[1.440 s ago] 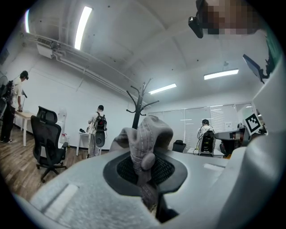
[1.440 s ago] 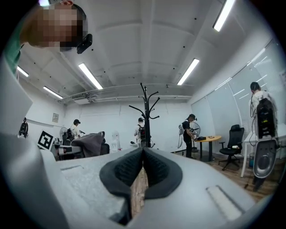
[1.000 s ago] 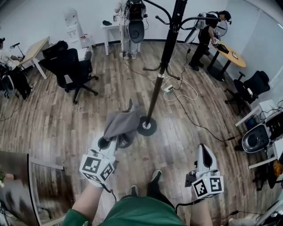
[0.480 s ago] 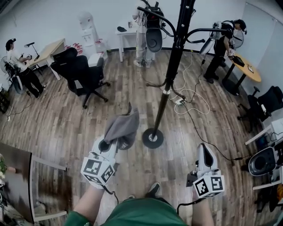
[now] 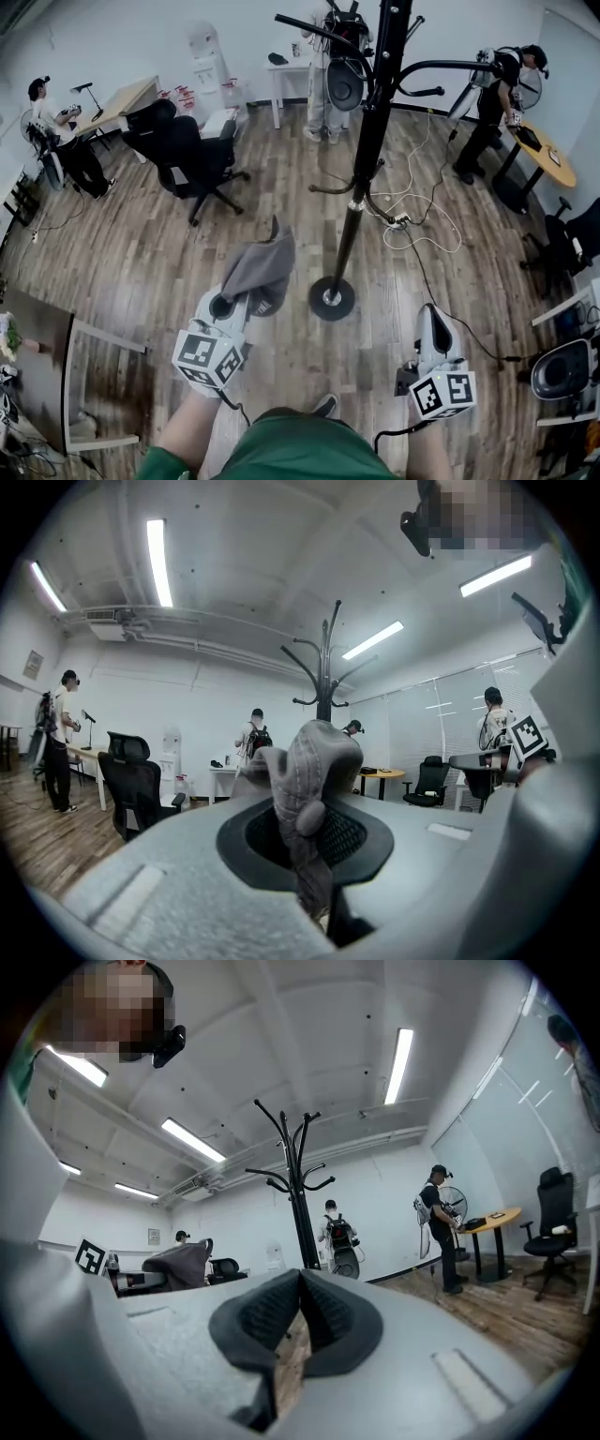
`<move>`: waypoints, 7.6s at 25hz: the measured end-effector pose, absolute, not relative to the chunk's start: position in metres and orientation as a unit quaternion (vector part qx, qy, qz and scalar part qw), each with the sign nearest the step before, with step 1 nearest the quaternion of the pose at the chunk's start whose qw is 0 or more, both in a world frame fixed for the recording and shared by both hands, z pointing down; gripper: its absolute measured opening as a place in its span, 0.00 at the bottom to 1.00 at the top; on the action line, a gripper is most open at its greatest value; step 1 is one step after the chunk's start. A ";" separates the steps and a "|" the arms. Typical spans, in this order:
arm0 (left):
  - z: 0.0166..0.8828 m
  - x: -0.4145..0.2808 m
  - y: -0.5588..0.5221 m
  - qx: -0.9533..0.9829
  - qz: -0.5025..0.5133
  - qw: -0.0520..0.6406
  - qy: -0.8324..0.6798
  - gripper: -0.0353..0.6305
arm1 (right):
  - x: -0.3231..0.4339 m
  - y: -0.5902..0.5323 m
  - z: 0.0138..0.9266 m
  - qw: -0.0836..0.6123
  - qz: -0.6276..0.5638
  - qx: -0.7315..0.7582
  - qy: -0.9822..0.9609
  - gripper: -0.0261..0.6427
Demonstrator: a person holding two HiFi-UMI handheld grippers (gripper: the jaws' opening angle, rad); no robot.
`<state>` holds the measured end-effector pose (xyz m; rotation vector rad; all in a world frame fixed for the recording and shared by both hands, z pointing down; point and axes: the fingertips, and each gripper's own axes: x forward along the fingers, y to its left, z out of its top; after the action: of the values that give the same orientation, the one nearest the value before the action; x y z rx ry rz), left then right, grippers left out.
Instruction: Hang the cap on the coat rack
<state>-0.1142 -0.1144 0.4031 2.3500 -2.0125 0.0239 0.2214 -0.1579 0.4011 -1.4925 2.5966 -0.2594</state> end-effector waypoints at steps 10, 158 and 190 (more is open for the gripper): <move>0.414 -0.129 -0.165 0.756 0.039 0.004 -0.653 0.09 | 0.227 -0.186 0.411 0.058 -0.094 -0.492 0.864 0.04; 0.342 -0.079 -0.302 0.832 -0.085 0.007 -0.548 0.11 | 0.224 -0.285 0.346 0.102 -0.026 -0.561 0.821 0.04; 0.353 -0.080 -0.299 0.834 -0.076 0.025 -0.546 0.11 | 0.220 -0.282 0.347 0.097 -0.026 -0.560 0.822 0.04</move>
<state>-0.0798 -0.2986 0.3528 2.5799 -1.6884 -0.2365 0.2197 -0.2818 0.3466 -1.6591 2.4337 -0.0781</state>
